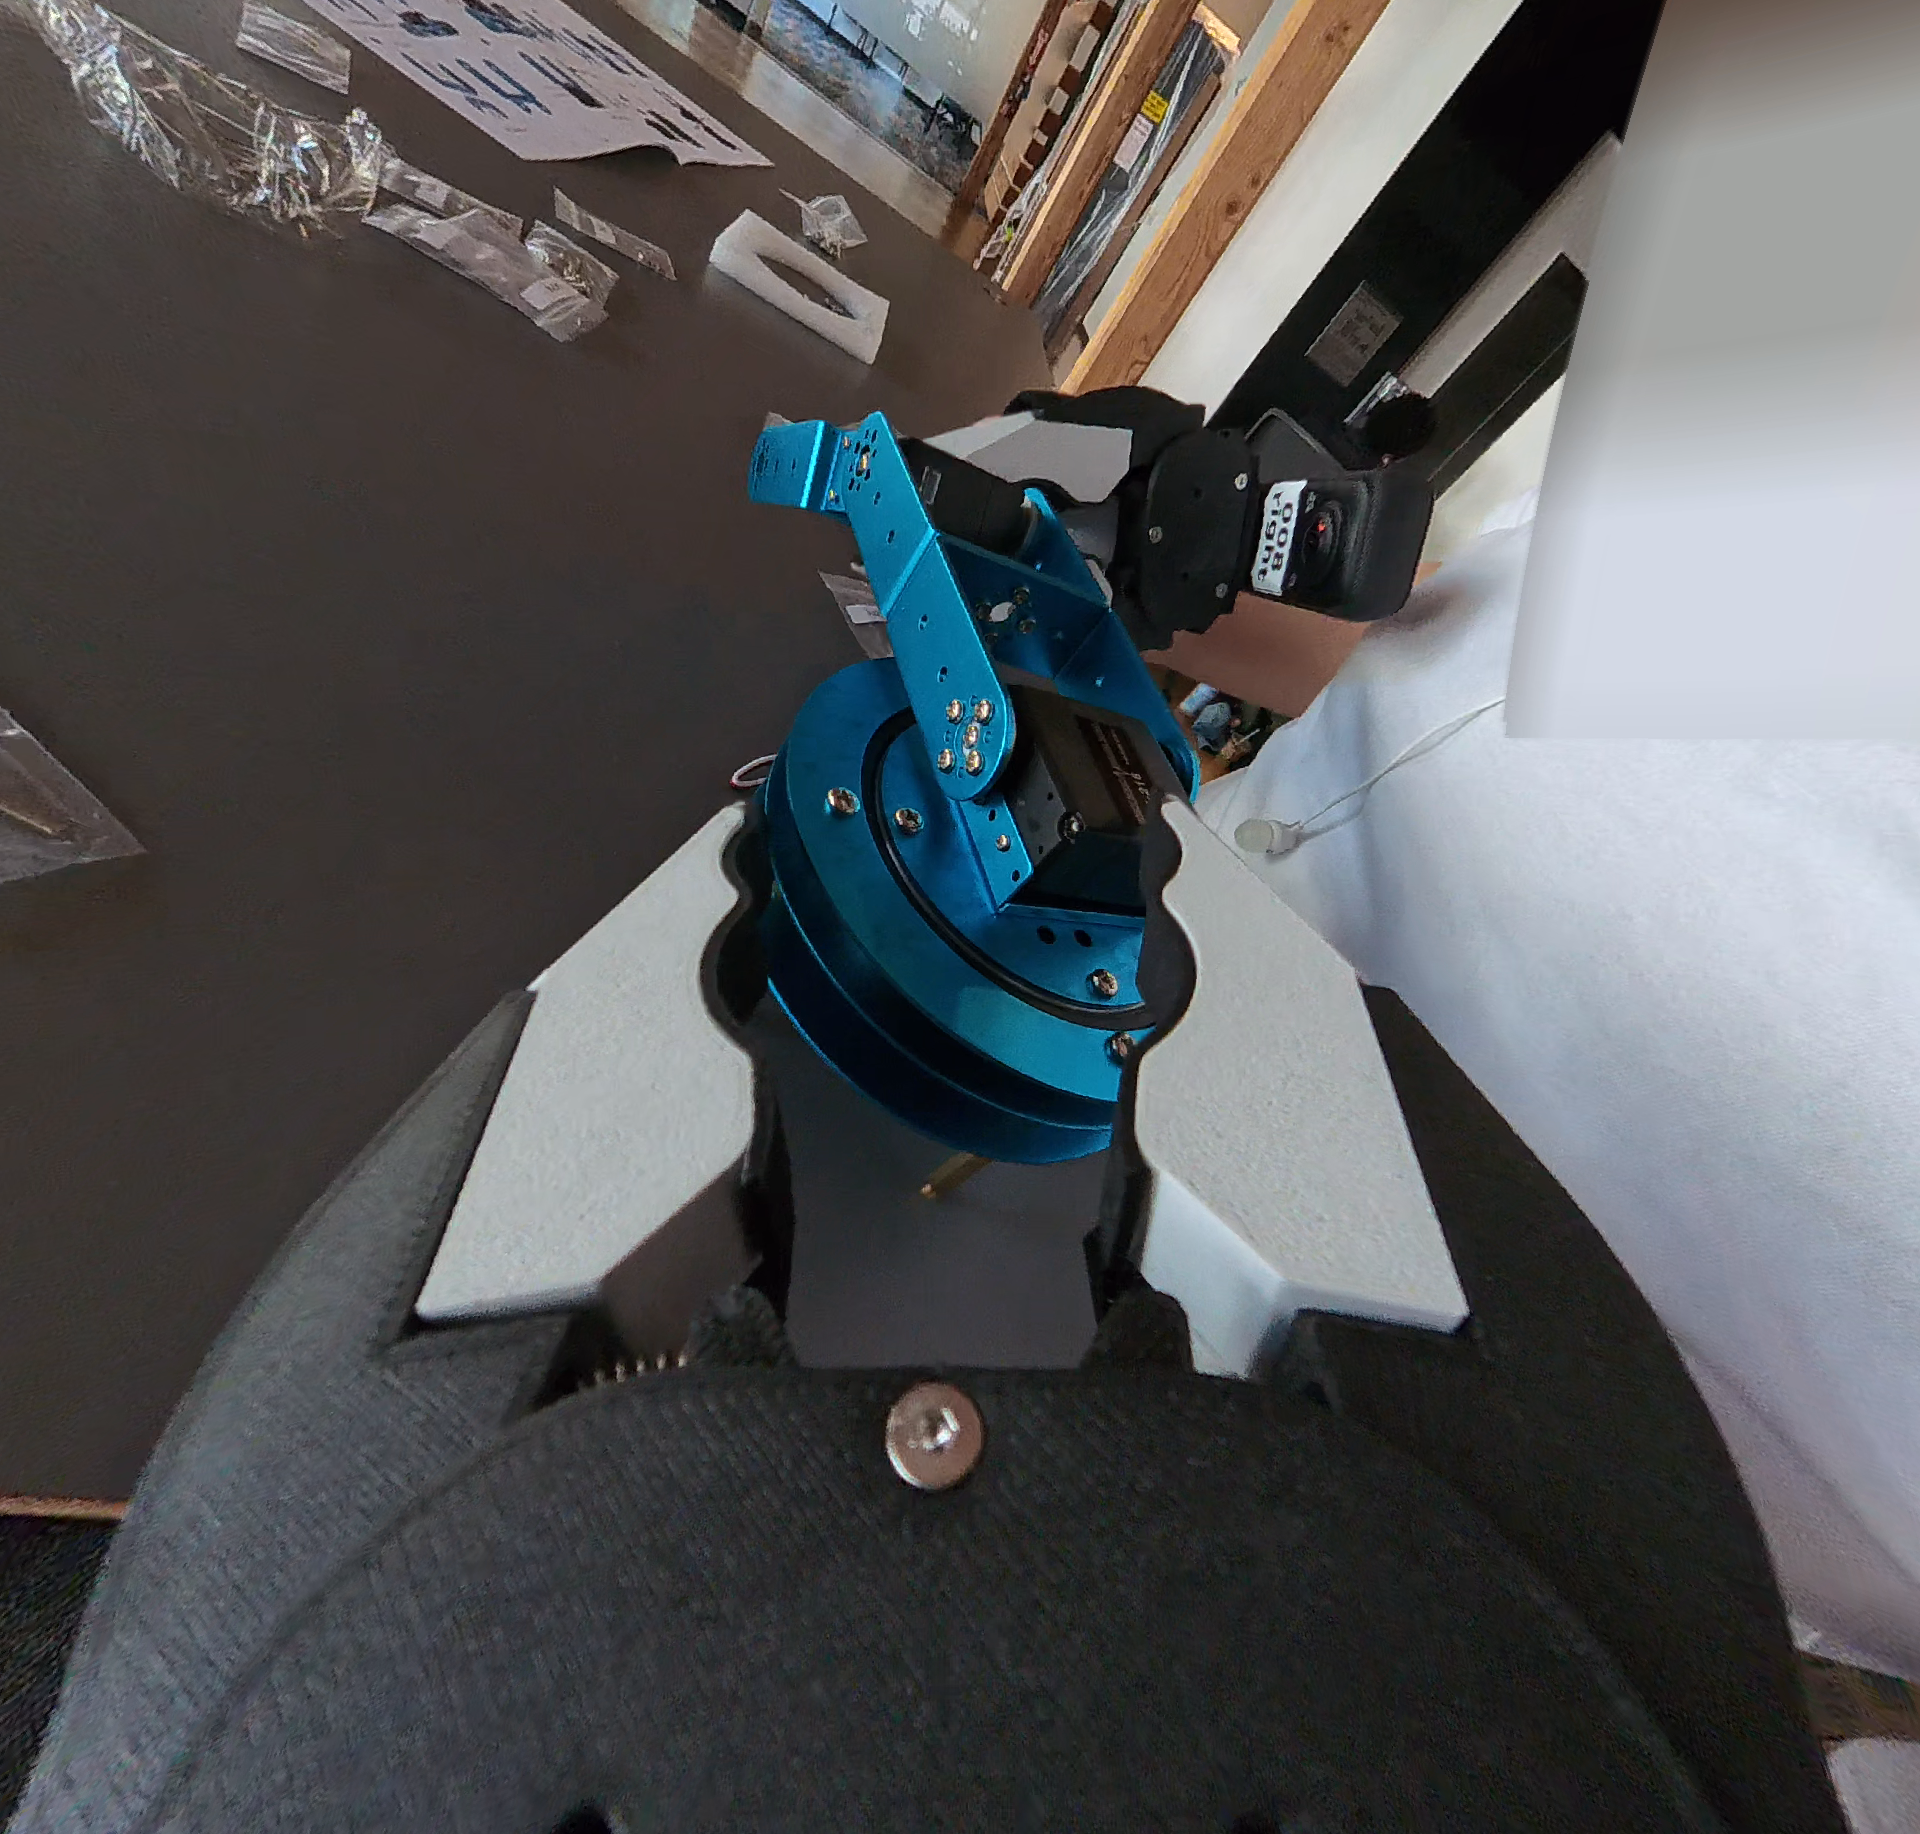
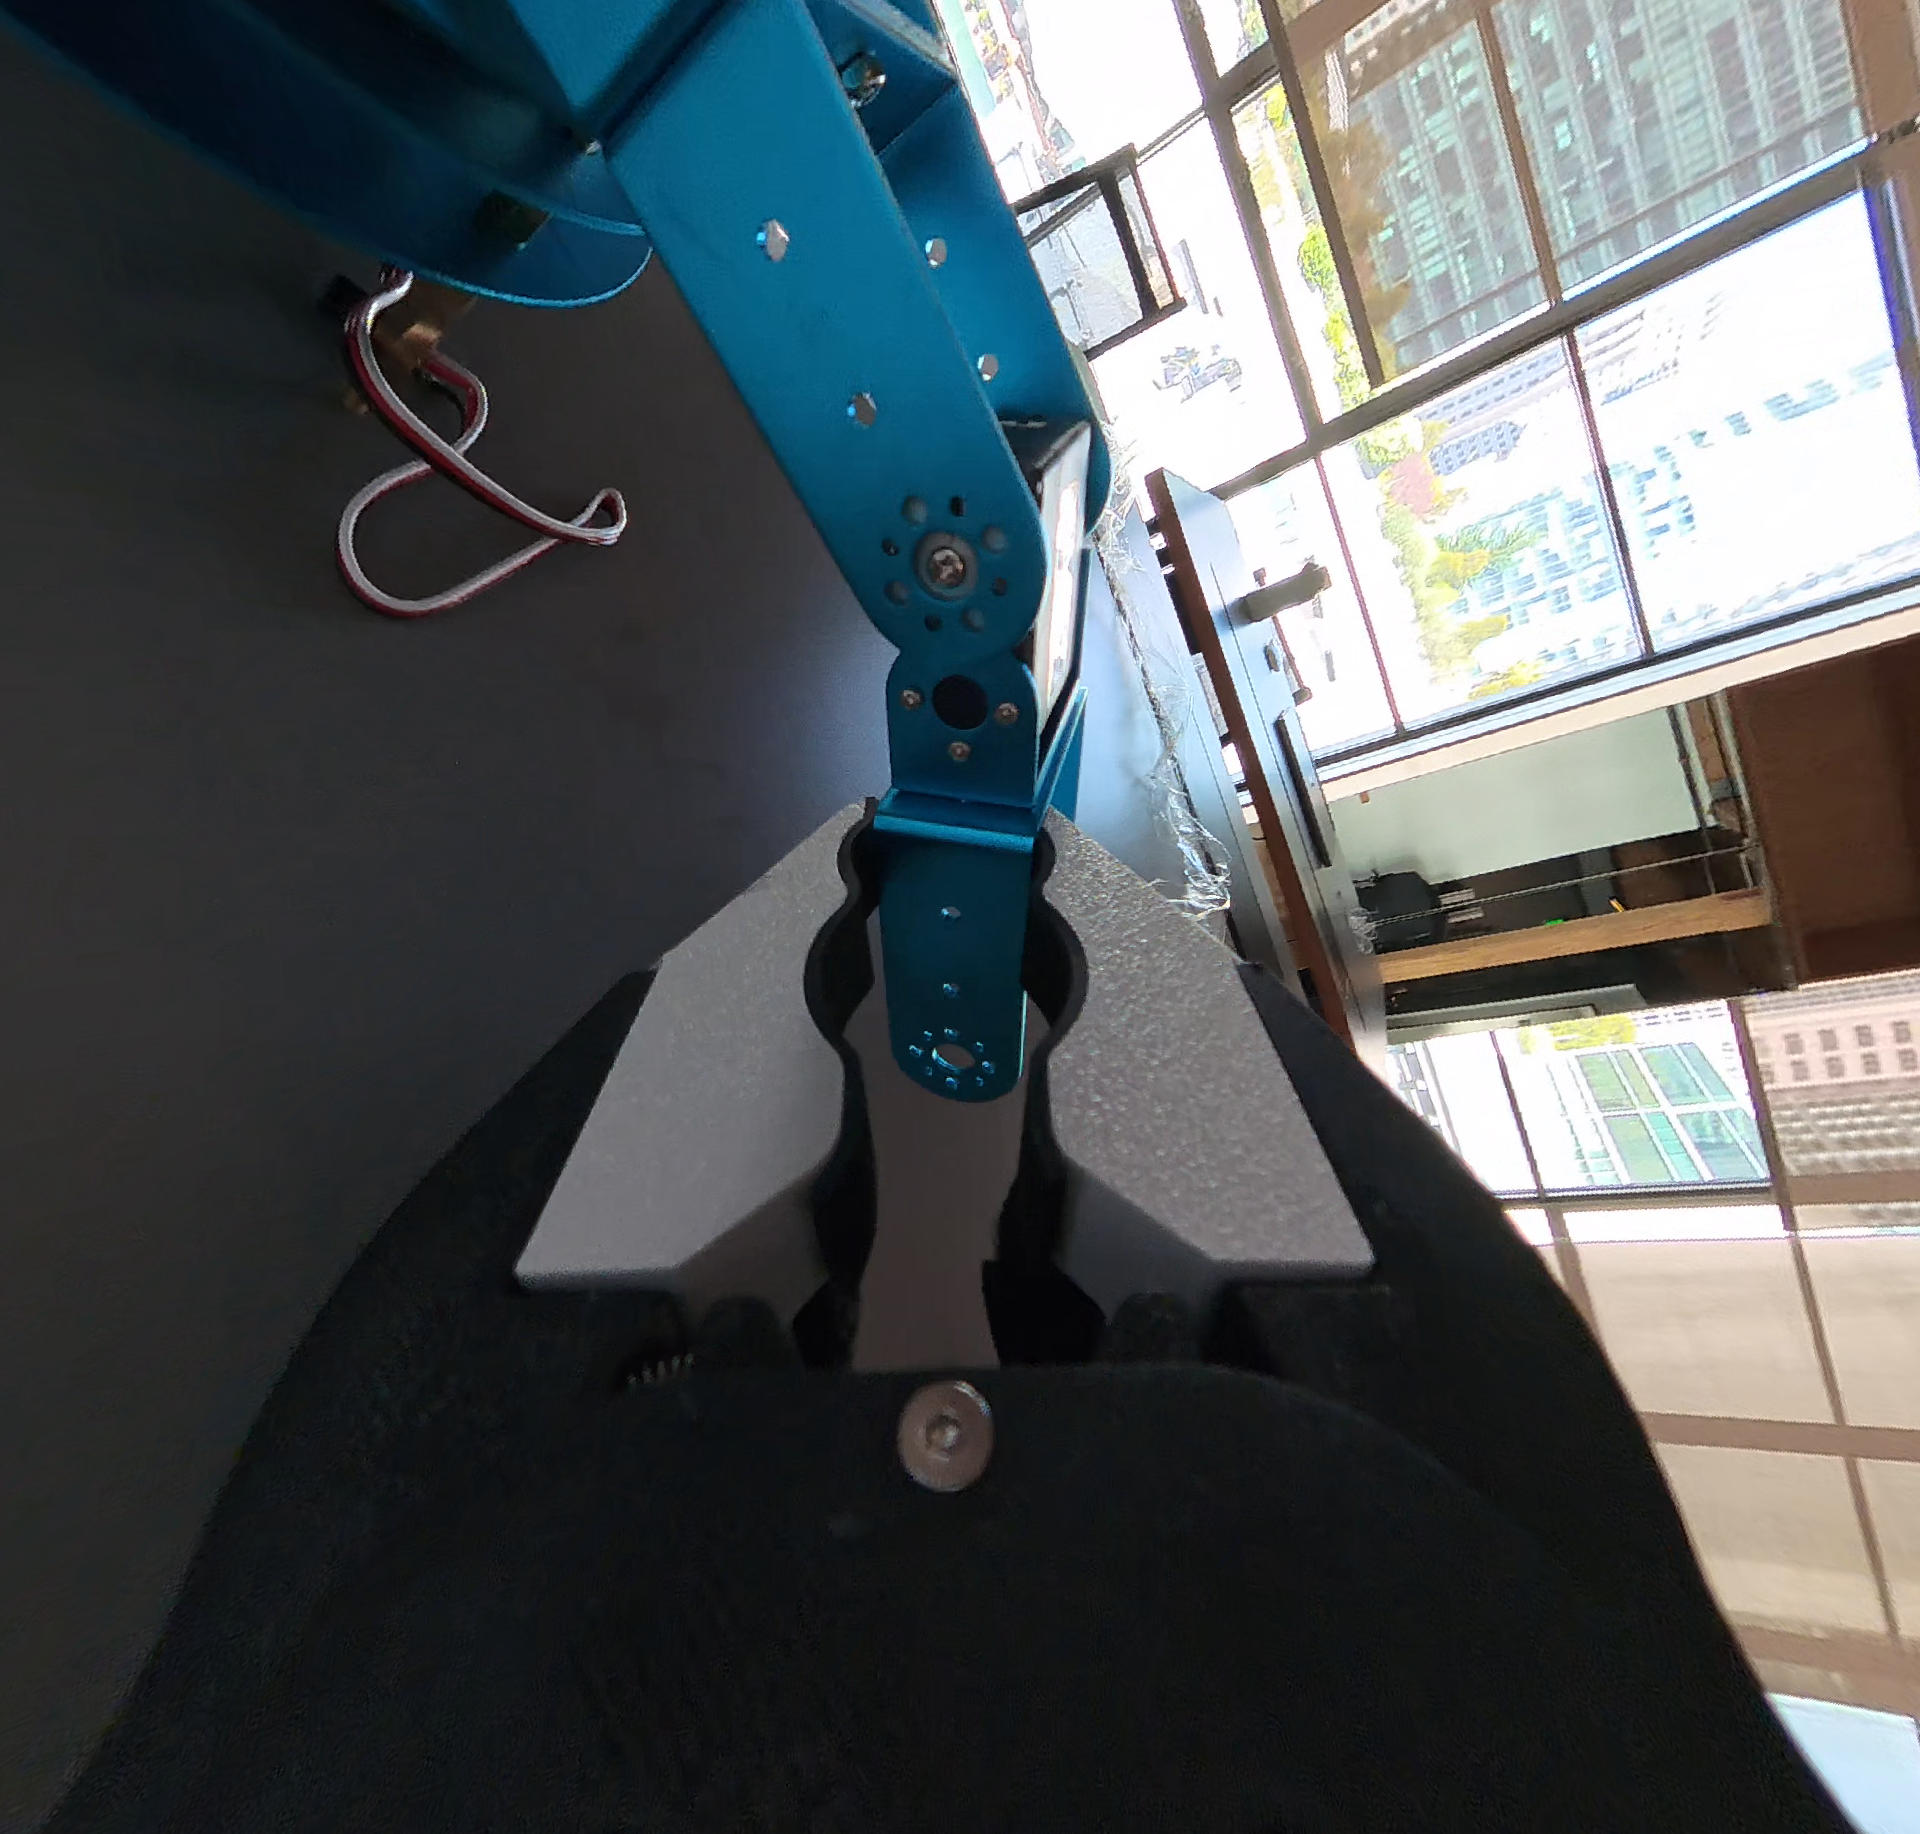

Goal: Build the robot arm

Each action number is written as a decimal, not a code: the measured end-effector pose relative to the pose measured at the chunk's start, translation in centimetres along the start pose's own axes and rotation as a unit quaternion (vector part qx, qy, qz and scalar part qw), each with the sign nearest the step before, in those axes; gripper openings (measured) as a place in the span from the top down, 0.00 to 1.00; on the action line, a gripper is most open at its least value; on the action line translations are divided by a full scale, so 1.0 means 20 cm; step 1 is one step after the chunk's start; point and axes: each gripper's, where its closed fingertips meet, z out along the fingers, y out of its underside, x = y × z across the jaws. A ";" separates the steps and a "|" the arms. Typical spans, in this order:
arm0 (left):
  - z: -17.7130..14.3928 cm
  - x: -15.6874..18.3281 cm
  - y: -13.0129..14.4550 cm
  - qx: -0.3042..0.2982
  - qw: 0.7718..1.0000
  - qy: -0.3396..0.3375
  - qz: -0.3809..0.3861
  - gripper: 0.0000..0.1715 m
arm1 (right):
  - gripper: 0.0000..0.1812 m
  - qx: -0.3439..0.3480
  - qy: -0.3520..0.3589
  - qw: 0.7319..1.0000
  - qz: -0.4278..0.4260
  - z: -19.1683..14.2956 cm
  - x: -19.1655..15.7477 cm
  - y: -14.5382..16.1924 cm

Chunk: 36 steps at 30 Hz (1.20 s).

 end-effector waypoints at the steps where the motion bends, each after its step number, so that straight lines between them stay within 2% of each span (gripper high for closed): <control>1: -0.01 -0.01 0.00 -0.005 1.000 -0.007 0.004 0.58 | 0.87 0.000 0.001 1.000 -0.008 0.00 0.01 0.00; 14: 0.00 0.01 0.03 -0.045 0.998 -0.026 0.020 0.55 | 0.86 0.012 0.038 0.984 -0.176 0.01 0.15 -0.03; 20: 0.01 0.02 0.03 -0.054 0.998 -0.033 0.022 0.54 | 0.85 0.017 0.062 0.973 -0.221 -0.02 0.19 -0.05; 36: 0.00 0.01 0.02 -0.056 0.997 -0.046 0.018 0.56 | 0.84 0.029 0.058 0.975 -0.212 -0.01 0.14 -0.03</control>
